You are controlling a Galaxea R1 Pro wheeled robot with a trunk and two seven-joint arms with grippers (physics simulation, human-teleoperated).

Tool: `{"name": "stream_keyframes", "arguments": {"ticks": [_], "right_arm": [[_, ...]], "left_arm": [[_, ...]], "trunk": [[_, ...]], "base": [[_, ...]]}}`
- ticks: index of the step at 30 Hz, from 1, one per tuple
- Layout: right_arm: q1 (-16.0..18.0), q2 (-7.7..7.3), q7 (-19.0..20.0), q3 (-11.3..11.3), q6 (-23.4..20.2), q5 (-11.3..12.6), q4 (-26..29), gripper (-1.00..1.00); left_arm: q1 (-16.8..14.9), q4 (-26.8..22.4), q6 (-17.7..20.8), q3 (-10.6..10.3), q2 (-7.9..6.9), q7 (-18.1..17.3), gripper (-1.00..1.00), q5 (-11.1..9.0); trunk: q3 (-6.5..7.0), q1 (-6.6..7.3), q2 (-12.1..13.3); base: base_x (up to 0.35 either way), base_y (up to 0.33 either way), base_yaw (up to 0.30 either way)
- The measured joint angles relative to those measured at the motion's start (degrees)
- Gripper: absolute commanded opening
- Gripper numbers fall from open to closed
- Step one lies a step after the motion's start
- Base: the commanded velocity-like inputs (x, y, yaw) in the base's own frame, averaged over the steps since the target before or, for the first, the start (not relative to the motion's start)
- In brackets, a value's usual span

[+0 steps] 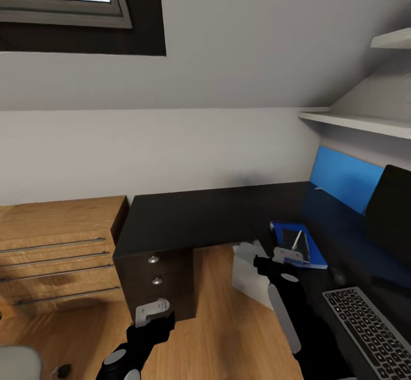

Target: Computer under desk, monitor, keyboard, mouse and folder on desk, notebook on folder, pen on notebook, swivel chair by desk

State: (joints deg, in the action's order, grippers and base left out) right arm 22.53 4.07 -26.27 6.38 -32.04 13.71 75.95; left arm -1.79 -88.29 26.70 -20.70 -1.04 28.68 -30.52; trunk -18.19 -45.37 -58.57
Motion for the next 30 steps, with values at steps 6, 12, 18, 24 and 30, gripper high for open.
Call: {"name": "stream_keyframes", "arguments": {"ticks": [6,12,18,24,30], "right_arm": [[0.03,-0.02,-3.14,4.21,5.91,-2.21,-3.39,1.00],[0.02,-0.15,-3.39,5.33,10.18,-2.30,-6.02,1.00],[0.07,-0.23,-2.61,7.92,24.75,-2.58,-16.90,1.00],[0.07,0.09,-0.93,14.54,40.37,-5.48,-32.87,1.00],[0.06,0.04,-0.30,18.83,57.12,-6.38,-53.11,1.00]], "left_arm": [[0.01,0.53,-0.33,0.52,0.05,0.09,1.00,0.20],[0.00,0.48,-0.38,0.54,0.05,0.11,1.00,0.29],[0.10,1.79,0.28,1.16,-0.11,-0.15,1.00,0.00],[0.16,11.40,0.65,3.21,-0.07,-0.35,1.00,-0.07],[0.17,25.40,-0.40,3.53,0.02,-0.55,1.00,0.31]], "trunk": [[0.00,0.03,-0.02],[1.08,1.35,2.39],[2.15,2.67,4.80],[3.23,3.98,7.20],[4.31,5.31,9.61]], "base": [[-0.252,-0.076,0.000],[-0.020,-0.007,0.000],[-0.001,0.000,0.000],[0.000,0.000,0.000],[0.000,0.000,0.000]]}}
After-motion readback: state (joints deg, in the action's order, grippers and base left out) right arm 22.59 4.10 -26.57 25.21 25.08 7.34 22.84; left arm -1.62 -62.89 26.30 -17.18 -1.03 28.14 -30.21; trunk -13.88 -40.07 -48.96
